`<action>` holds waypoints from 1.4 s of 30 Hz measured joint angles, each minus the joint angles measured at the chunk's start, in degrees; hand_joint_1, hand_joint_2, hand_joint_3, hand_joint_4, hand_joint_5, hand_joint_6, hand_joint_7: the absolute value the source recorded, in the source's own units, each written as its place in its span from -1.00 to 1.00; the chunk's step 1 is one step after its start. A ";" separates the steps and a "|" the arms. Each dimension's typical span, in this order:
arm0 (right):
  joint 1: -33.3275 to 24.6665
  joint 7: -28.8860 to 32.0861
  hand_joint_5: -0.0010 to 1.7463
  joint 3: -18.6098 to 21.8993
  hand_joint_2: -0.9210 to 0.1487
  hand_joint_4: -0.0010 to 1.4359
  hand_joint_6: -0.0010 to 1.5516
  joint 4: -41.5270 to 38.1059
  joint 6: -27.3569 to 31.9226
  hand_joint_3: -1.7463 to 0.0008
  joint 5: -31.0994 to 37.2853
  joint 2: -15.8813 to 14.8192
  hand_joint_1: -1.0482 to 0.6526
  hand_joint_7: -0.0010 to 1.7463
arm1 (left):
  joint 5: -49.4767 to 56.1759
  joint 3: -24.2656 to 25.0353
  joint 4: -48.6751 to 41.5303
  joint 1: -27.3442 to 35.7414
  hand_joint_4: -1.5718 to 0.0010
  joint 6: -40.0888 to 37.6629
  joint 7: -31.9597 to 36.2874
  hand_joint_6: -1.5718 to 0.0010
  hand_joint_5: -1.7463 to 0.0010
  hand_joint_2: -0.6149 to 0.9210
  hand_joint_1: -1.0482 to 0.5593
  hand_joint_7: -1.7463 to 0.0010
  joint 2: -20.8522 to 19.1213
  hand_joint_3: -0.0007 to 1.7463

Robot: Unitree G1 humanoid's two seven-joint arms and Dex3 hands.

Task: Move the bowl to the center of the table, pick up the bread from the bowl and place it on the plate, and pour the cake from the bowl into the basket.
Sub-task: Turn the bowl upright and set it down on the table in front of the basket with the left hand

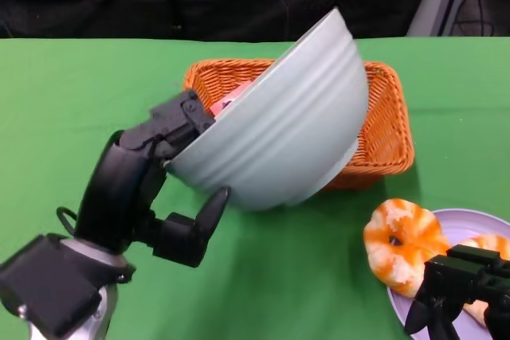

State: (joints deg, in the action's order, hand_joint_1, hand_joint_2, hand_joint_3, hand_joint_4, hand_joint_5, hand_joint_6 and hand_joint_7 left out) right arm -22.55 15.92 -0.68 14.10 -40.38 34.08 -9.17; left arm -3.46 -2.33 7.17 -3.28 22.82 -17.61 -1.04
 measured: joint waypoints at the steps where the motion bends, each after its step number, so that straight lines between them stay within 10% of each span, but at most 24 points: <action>1: 0.05 0.00 0.90 0.00 0.61 0.43 0.26 0.00 -0.05 -1.00 0.00 0.00 0.24 0.66 | 0.08 0.01 0.00 0.05 -0.30 0.40 0.14 -0.07 -1.00 0.25 0.03 -1.00 -0.04 0.79; 5: -0.15 -0.01 0.90 0.08 0.60 0.42 0.24 0.00 -0.20 -1.00 -0.03 -0.02 0.24 0.66 | 5.48 -0.21 -0.07 2.45 -0.27 9.34 0.34 -0.06 -1.00 0.39 0.06 -1.00 -3.23 0.55; 13: -0.09 -0.09 0.91 0.07 0.58 0.41 0.24 0.00 -0.22 -1.00 -0.33 -0.03 0.25 0.66 | 9.33 -0.70 -2.50 5.00 -0.17 19.02 0.32 0.05 -1.00 0.20 0.12 -1.00 -9.07 0.80; 23: -0.23 -0.21 0.93 0.07 0.57 0.40 0.23 -0.03 -0.70 -1.00 -0.38 -0.04 0.25 0.68 | 16.94 -0.36 -7.19 4.96 -0.24 29.54 2.66 0.09 -1.00 0.35 0.00 -1.00 -11.13 0.66; 33: -0.86 -0.43 0.90 0.08 0.60 0.42 0.25 0.42 -0.63 -1.00 -0.35 -0.03 0.24 0.65 | 44.79 8.80 -15.81 1.38 -0.23 50.77 18.72 0.11 -1.00 0.38 0.08 -1.00 -11.66 0.34; 42: -0.86 -0.31 0.88 0.11 0.55 0.41 0.23 0.42 -0.86 -1.00 -0.29 -0.02 0.24 0.63 | 68.30 9.80 -15.87 0.06 -0.22 51.76 39.20 0.15 -1.00 0.44 0.11 -1.00 -16.67 0.13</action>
State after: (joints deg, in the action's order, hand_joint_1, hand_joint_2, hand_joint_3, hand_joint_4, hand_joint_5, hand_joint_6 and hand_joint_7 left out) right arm -23.41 15.61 -0.57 14.52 -41.24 33.79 -9.19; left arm 64.84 7.47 -8.70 -3.22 74.58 21.59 -17.71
